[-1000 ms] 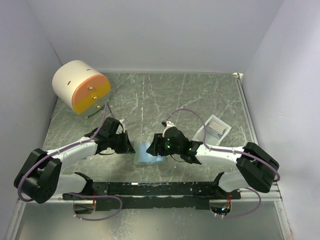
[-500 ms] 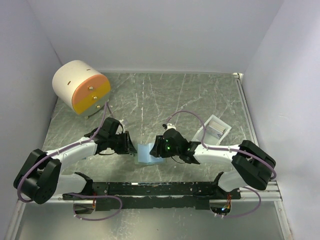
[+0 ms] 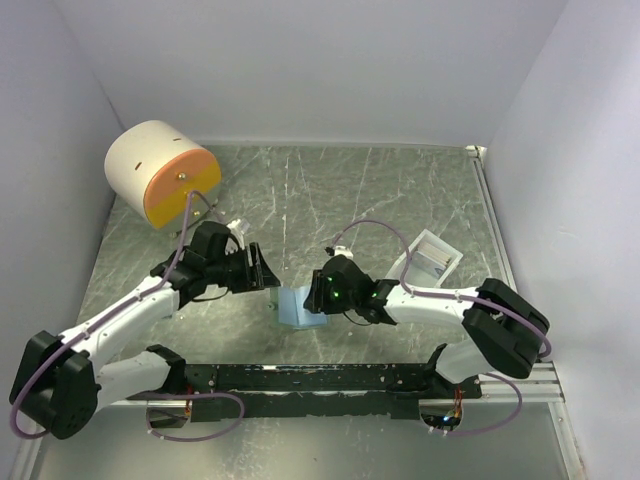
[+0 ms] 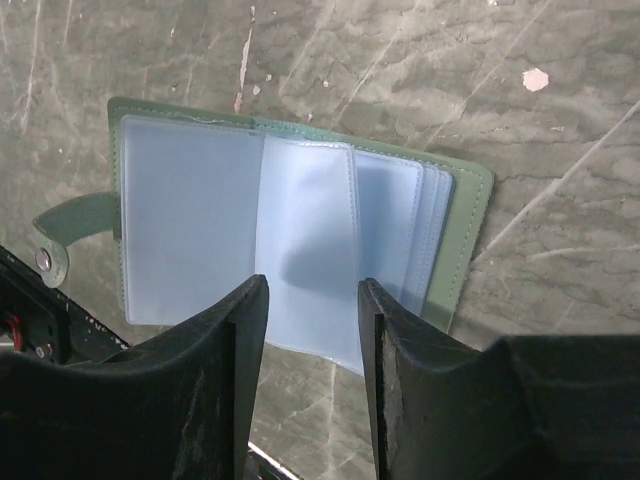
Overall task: Put the credit cards into the card holder
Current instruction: Open the card holder at the center of the board.
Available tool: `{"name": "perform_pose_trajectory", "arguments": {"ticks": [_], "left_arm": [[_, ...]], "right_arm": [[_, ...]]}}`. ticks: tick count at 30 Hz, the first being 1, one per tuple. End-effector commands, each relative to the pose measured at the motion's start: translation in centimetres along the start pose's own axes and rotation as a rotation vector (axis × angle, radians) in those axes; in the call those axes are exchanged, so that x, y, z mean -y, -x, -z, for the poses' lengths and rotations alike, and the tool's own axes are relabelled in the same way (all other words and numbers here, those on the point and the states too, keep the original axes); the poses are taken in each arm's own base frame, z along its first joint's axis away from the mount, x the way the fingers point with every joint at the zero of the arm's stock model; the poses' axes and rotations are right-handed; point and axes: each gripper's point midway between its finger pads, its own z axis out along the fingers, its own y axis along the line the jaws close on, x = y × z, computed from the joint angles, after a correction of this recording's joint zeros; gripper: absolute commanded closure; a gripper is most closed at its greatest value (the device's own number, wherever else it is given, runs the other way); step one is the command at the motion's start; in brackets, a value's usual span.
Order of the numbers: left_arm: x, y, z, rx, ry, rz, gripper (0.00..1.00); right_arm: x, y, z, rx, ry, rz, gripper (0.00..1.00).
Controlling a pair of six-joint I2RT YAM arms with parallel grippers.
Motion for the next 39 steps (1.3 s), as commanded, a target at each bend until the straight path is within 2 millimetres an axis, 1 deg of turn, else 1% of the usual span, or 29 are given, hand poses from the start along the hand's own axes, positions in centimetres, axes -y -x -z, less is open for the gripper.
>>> {"name": "perform_pose_trajectory", "arguments": {"ticks": [1,3,6,8,11,13,15,18,21,24,29,31,33,34,35,39], "left_arm": [[-0.8,-0.4,-0.6,-0.058,0.029,-0.029,0.32],[-1.7,-1.1,-1.0,-0.091,0.054,-0.033,0.31],[-2.1,-1.6,-1.6,-0.108,0.045,-0.048,0.28],[-1.9,-1.9,-2.1,-0.121,0.015,-0.055,0.27],[-0.7,-2.2,-3.0,-0.142,-0.086,-0.067,0.26],[-0.7,-2.7,-3.5,-0.161,-0.114,-0.063,0.26],[-1.1,-2.9,-4.0,-0.178,-0.111,-0.063,0.27],[-2.2,-3.1,-4.6,-0.192,-0.065,-0.058,0.29],[-2.5,-3.1,-4.8,-0.194,-0.048,-0.059,0.37],[-2.5,-2.9,-4.8,-0.185,-0.046,-0.069,0.48],[-2.5,-3.0,-4.8,-0.196,-0.047,-0.078,0.77],[-2.3,-3.0,-4.7,-0.198,-0.054,-0.082,0.85],[-2.2,-2.8,-4.5,-0.192,-0.052,-0.085,0.89],[-2.2,-2.7,-4.3,-0.189,-0.045,-0.087,0.91],[-2.2,-2.5,-4.2,-0.188,-0.033,-0.09,0.93],[-1.8,-2.2,-3.2,-0.181,-0.02,-0.105,0.93]], "right_arm": [[-0.1,0.7,-0.2,0.009,-0.026,0.019,0.59],[0.1,0.6,-0.3,0.006,-0.033,0.019,0.59],[0.3,0.3,-0.3,0.002,-0.037,0.02,0.59],[0.3,0.2,-0.3,0.0,-0.037,0.02,0.59],[0.4,0.2,-0.2,0.001,-0.039,0.021,0.59],[0.5,0.1,-0.3,-0.002,-0.041,0.022,0.59],[0.6,0.1,-0.3,-0.005,-0.042,0.022,0.59],[0.6,0.0,-0.3,-0.006,-0.044,0.023,0.59],[0.5,0.2,-0.2,-0.005,-0.045,0.027,0.59],[0.6,0.3,0.0,-0.003,-0.055,0.039,0.59],[0.6,1.1,0.7,0.005,-0.078,0.071,0.59],[0.6,1.8,1.2,0.012,-0.102,0.094,0.59],[0.8,2.9,2.1,0.033,-0.143,0.127,0.58],[0.6,3.9,2.7,0.054,-0.165,0.147,0.57],[1.0,4.9,3.4,0.081,-0.206,0.167,0.57],[2.6,8.9,7.3,0.193,-0.368,0.259,0.55]]}}
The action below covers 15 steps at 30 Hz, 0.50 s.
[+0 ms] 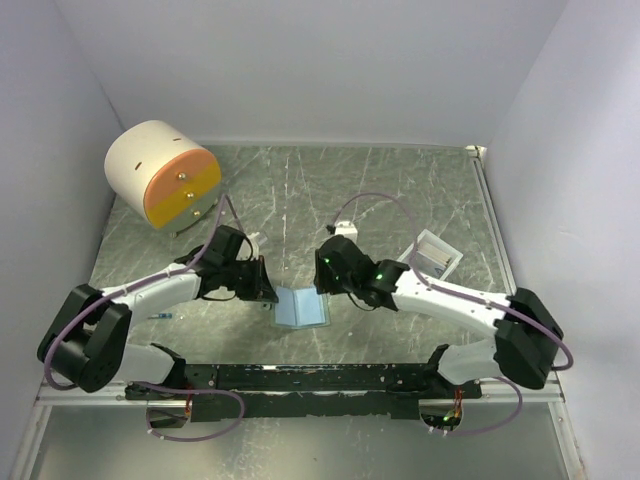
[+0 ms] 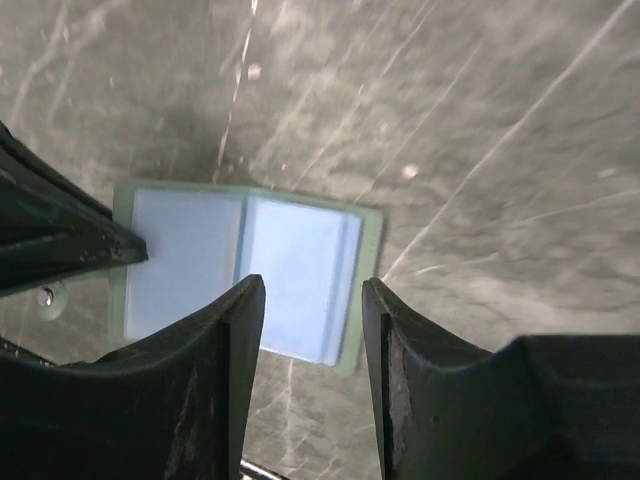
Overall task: Put the credit cards into the card holder
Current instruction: Open the card holder at the center of the board, then pick up the card holder from the center of the board.
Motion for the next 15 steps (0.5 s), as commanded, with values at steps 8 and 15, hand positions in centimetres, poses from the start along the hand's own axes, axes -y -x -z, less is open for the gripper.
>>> {"name": "perform_pose_trajectory", "arguments": {"ticks": [8,15], "left_arm": [[2.8,2.2,4.2,0.076,0.002,-0.116,0.93],[3.3,2.0,5.3,0.105,-0.012,-0.146,0.93]], "right_arm": [[11.9,7.3,5.9,0.121,-0.459,-0.091,0.51],[18.1,6.3,5.7,0.174,-0.564,-0.318,0.36]]}}
